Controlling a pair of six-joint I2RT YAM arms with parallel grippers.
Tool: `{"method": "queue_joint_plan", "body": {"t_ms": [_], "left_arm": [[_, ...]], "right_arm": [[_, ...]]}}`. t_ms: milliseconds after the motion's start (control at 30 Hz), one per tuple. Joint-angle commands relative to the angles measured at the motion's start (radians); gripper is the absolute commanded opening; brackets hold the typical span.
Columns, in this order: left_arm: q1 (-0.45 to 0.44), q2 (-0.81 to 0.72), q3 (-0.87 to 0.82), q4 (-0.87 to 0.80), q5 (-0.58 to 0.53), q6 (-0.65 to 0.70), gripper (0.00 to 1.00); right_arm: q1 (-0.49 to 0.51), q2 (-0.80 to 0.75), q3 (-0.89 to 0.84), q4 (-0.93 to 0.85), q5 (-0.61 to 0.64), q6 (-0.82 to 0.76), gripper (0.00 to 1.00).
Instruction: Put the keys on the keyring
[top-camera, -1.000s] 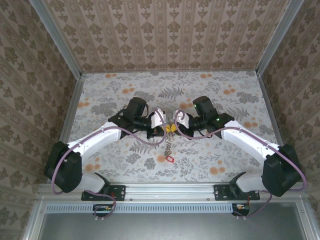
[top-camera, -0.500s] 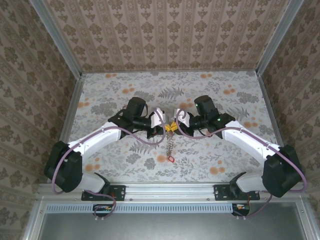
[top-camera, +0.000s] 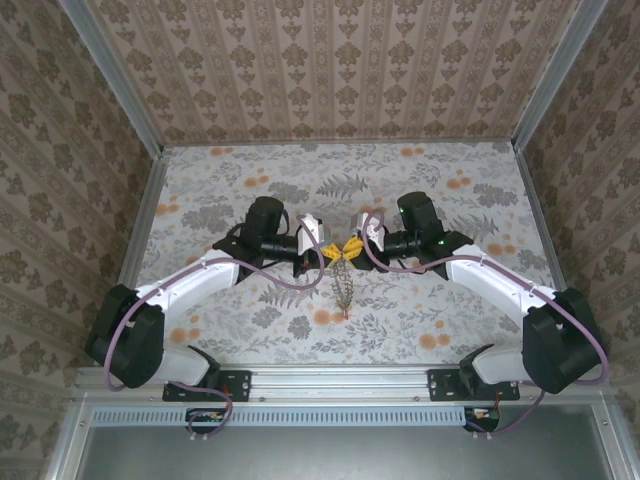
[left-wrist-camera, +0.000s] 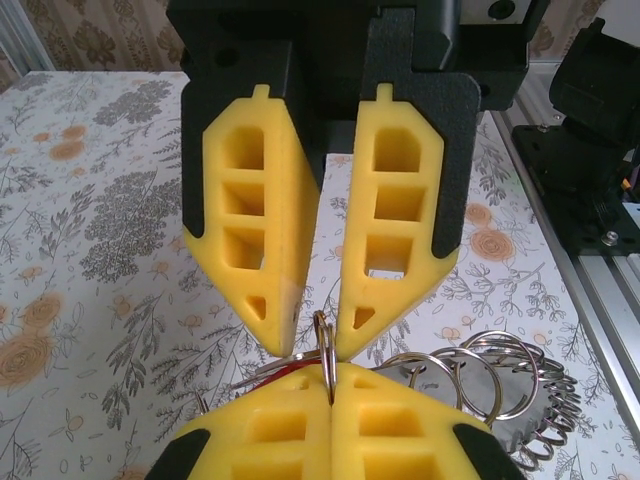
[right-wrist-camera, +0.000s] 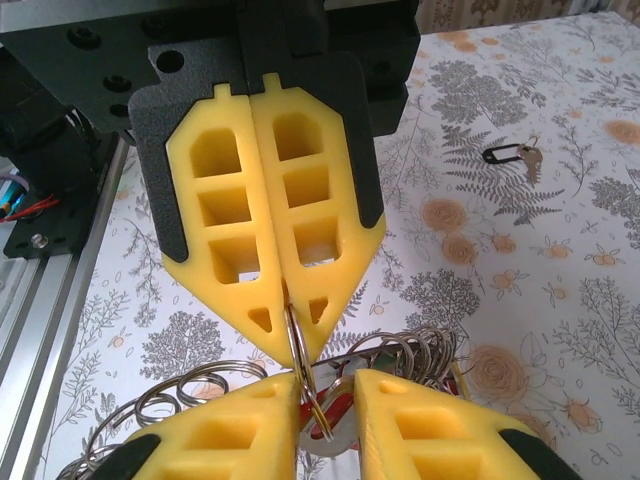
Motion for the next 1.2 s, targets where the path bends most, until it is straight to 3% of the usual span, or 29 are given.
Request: {"method": "queue_joint_plan", "body": {"t_ms": [0,133,300,367,467,700,1167], "left_arm": [[0.0,-0.032,0.001,0.059,0.075,-0.02,0.0],[0.0,-0.034,0.001,0.059,0.076,-0.018,0.0],[0.001,-0.034,0.002,0.055,0.07,-0.02,0.0],[0.001,-0.038,0.0,0.044,0.042,-0.016,0.08],[-0.002,-0.036,0.019,-0.043,-0.029,0.036,0.18],[-0.02,-0.005,0.097,-0.21,-0.109,0.139,0.24],[-0.044,0.052,0.172,-0.345,-0.142,0.212,0.24]], "right_arm": [[-0.003,0.009,0.001,0.049,-0.05,0.024,0.25],[-0.004,0.015,0.003,0.051,-0.046,0.02,0.23],[-0.004,0.013,0.004,0.045,-0.025,0.016,0.04],[-0.003,0.002,0.011,0.02,-0.008,-0.002,0.0],[0.01,-0.011,0.047,-0.07,0.035,-0.052,0.0],[0.053,-0.014,0.113,-0.222,0.121,-0.123,0.0],[0.083,-0.041,0.129,-0.225,0.144,-0.127,0.0]]}}
